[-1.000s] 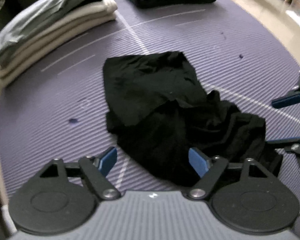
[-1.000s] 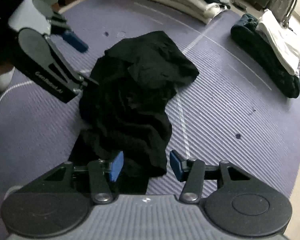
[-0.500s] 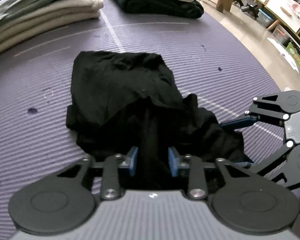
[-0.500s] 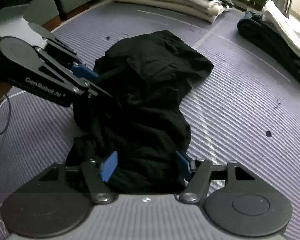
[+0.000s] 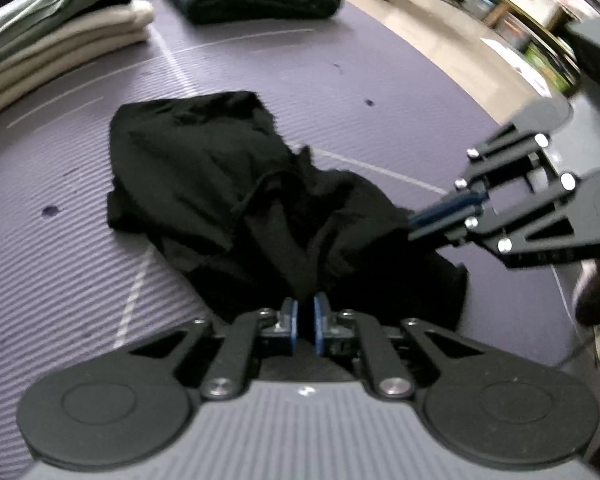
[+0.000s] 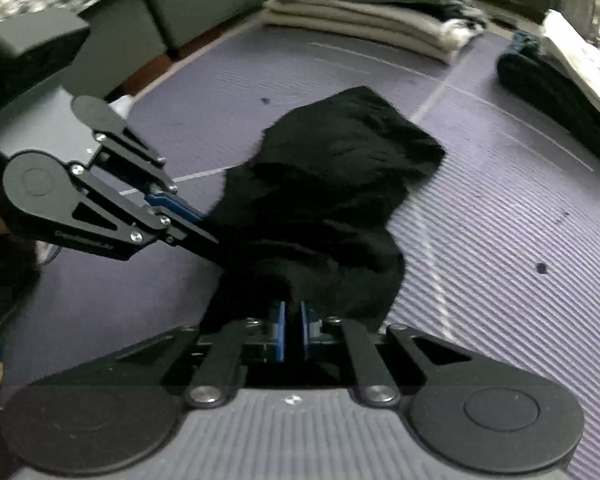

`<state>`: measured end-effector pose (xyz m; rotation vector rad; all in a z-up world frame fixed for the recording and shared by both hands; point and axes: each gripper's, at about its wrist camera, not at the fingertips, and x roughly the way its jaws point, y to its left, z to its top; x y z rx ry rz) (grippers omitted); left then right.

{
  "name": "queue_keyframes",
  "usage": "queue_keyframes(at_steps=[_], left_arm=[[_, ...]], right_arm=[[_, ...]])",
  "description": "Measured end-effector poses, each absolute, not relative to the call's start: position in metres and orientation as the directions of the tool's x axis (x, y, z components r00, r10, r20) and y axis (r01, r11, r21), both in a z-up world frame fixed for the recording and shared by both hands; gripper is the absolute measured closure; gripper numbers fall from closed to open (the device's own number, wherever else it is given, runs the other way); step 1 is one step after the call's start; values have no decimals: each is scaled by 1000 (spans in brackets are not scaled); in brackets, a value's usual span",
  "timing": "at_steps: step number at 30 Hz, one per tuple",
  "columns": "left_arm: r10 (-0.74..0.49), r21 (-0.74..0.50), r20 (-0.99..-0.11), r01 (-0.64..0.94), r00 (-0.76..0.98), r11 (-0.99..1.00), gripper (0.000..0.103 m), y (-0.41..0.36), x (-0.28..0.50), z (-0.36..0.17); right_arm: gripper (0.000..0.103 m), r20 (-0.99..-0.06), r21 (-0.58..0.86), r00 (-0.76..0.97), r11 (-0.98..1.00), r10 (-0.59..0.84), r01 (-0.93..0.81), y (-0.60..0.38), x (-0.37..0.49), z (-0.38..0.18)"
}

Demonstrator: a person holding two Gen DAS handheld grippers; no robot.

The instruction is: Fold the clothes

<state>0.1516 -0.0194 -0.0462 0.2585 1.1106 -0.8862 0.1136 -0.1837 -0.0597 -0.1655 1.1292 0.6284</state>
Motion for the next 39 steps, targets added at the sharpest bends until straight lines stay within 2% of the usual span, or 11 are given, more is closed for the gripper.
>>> queue_keyframes(at_steps=[9,11,12,13,16,19,24,27,28,29,39], left_arm=[[-569,-312,-822,858,-29,408,96,-19,117,-36],[-544,-285,-838,880,-37,379,92,-22,110,-39],[-519,-250,-855,882,-9,398,85,-24,109,-42],[-510,-239,-860,880,5,411,71,-24,110,-43],[-489,-192,-868,854,81,484,44,-25,120,-44],[-490,-150,-857,835,156,529,29,-27,130,-40],[-481,-116,-850,816,214,567,20,-34,144,-41],[-462,-104,-856,797,233,595,15,-39,150,-49],[-456,-103,-858,793,234,601,15,-40,151,-49],[-447,-106,-864,785,232,610,15,-41,151,-49],[-403,-84,-884,767,237,637,14,-33,133,-42]], right_arm=[[91,-879,298,95,692,468,-657,-158,93,-57],[72,-889,264,119,707,443,-656,-155,94,-57],[66,-890,248,142,722,432,-646,-156,96,-57],[61,-893,220,182,751,413,-623,-159,100,-56],[57,-894,160,272,822,355,-547,-167,113,-53],[53,-896,110,338,881,288,-461,-175,125,-55],[52,-914,74,349,931,207,-358,-183,141,-77],[61,-929,81,313,933,198,-350,-180,144,-93],[84,-933,100,293,933,209,-345,-179,146,-96],[94,-936,116,278,934,217,-338,-178,147,-98],[100,-847,256,412,936,337,-240,-196,104,-2]])
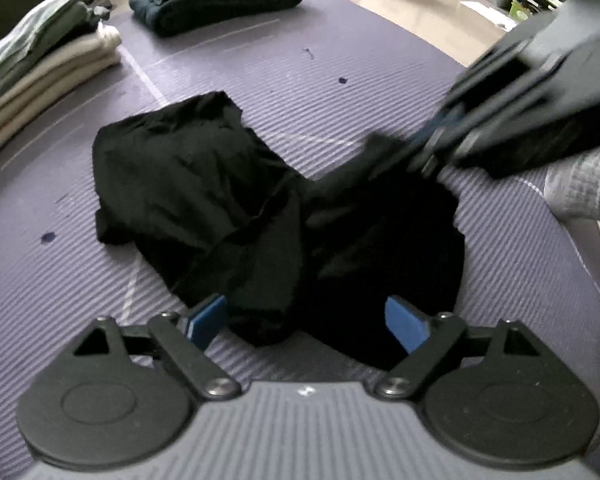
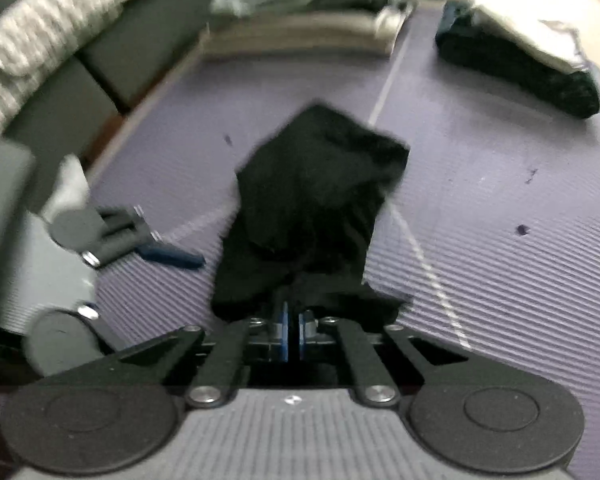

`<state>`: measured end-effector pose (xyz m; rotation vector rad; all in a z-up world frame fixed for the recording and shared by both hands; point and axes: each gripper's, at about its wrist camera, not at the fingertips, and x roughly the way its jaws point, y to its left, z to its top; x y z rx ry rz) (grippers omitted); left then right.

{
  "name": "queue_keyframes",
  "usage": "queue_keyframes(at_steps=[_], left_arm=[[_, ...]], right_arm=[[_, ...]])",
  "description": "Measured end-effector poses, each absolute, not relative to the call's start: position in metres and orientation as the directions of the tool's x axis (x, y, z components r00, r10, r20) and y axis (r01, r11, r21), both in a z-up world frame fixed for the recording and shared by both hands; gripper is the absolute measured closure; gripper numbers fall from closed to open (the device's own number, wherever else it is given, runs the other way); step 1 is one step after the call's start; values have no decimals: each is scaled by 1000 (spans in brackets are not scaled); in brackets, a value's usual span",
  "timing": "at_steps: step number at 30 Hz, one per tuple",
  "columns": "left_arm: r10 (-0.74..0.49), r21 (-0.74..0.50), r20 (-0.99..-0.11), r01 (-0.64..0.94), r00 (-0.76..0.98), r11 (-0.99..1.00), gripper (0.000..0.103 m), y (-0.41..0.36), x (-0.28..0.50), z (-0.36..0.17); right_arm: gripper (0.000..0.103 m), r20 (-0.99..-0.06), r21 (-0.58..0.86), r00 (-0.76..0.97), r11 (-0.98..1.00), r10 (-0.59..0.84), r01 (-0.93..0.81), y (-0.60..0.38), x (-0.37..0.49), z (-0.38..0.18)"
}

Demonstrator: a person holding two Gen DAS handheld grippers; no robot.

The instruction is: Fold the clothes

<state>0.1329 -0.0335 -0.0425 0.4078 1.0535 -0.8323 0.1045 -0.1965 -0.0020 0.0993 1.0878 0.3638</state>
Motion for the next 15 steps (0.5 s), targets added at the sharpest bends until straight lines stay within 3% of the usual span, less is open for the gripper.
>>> queue_keyframes(at_steps=[8,15], left_arm=[[-398,-72,-865,712,304,699,13,-19,111,10],[-378,-76,-846,617,376,784,12,-6,94,52]], right_arm=[[100,-767,199,592,969,249,-149,-243,47,68],[100,-765,145,628,989,139,-41,-281,-9,84]])
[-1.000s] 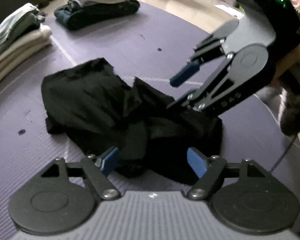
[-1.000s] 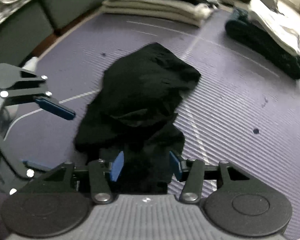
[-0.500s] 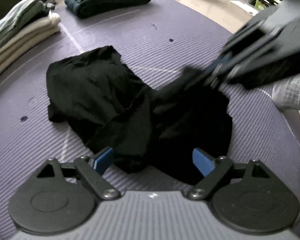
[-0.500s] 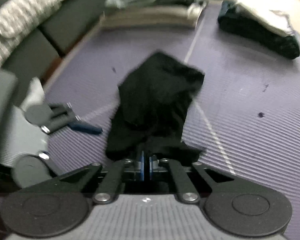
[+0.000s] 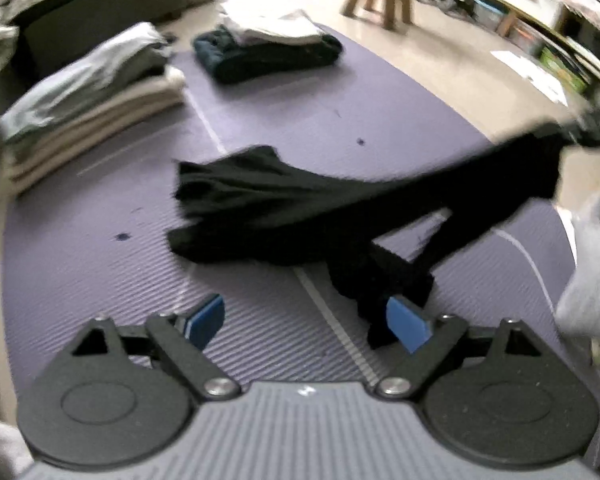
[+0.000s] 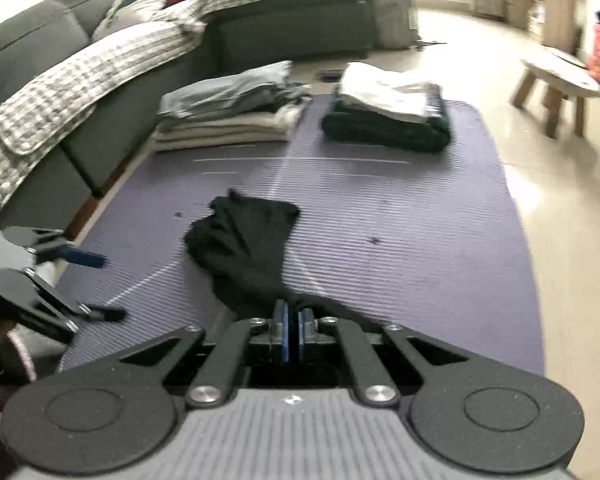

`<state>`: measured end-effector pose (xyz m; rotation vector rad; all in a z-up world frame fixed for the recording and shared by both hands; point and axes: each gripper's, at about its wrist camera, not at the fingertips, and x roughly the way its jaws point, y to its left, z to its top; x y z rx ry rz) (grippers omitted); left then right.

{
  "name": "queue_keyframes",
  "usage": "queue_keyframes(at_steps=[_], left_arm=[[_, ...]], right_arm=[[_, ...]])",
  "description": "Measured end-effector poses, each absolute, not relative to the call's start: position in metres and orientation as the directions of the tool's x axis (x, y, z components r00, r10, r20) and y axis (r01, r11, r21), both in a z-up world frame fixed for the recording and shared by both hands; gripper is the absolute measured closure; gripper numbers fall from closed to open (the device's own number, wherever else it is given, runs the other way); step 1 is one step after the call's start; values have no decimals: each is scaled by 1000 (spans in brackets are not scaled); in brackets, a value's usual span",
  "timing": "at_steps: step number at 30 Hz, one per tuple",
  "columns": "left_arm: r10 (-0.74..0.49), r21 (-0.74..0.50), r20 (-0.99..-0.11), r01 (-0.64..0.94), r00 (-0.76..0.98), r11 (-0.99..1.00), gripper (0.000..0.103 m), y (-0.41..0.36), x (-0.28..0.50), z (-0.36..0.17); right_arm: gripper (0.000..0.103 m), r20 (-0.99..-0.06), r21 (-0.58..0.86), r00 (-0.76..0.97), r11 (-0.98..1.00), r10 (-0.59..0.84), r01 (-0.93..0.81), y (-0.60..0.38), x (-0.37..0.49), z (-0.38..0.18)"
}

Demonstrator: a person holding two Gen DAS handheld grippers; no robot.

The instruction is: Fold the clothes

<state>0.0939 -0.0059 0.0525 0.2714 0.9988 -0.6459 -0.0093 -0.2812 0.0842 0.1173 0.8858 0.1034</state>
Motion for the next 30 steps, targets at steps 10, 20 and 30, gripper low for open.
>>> queue_keyframes(at_steps=[10,20,30], left_arm=[[-298,-90,-889,506,347,858,12,8,80,49],[-238,-91,-930,452,280,887,12,-13,106,10],[-249,-146,-918,321,309,936,12,-5,158,-27]], right_arm=[[100,-755,54,652,986,-64,159,-332,-40,89],[93,-811,-2,571,977,-126,214,-338,-6,63],[58,-863,-4,505,1000,-5,4,-270,61,22]])
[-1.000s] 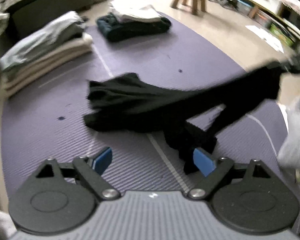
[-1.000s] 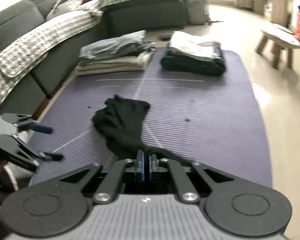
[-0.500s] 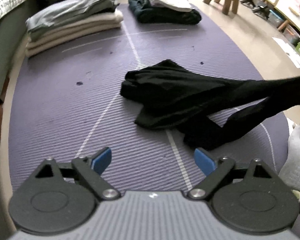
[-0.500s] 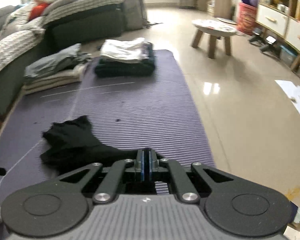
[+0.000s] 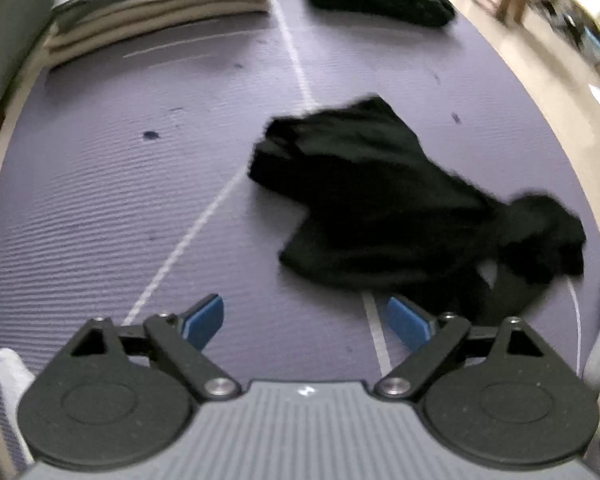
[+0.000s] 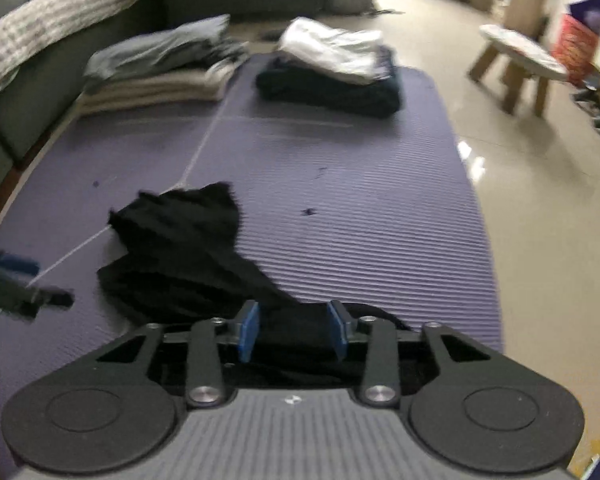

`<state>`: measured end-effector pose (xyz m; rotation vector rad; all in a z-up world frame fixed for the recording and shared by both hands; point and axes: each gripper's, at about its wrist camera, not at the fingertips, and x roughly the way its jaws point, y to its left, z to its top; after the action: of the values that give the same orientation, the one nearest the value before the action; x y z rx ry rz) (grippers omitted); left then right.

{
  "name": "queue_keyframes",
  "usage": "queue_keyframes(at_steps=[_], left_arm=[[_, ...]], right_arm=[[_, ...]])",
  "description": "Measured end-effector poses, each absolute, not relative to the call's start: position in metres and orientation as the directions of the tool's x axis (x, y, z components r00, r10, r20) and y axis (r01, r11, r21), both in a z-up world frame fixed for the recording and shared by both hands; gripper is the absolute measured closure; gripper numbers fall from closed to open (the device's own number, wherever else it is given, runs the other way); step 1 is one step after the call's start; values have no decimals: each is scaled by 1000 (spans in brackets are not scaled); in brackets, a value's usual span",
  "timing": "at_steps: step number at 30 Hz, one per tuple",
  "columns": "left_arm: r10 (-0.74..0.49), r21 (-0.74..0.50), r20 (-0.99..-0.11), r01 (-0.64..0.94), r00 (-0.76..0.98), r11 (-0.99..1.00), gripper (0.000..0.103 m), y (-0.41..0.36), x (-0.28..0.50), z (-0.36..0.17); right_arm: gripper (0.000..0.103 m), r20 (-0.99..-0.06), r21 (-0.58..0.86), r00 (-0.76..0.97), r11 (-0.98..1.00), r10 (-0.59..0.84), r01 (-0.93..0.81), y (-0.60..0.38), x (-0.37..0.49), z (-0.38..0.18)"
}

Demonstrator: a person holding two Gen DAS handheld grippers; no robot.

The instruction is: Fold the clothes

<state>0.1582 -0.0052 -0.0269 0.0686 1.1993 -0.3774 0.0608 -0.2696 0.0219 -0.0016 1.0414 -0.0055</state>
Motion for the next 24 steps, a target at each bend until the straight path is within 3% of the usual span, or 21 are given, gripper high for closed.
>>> queue_keyframes(at_steps=[7,15,20,24], left_arm=[[-194,-191,-932,39,307,981,13,14,188,-53],[-226,-226,-931,31,287,974,13,33,181,-48],[-254,-272,-931,-35,261,962,13,64,177,-42],[-255,-287,-935,-100,246,953,13,89,177,-42]], right_arm=[[56,-903,2,416,969,107,-247,-186,85,-33],[56,-901,-73,395,834,179,-546,-101,88,-60],[56,-891,-144,424,786,162,-602,-78,95,-74],[56,-884,-106,420,786,206,-609,-74,108,-79]])
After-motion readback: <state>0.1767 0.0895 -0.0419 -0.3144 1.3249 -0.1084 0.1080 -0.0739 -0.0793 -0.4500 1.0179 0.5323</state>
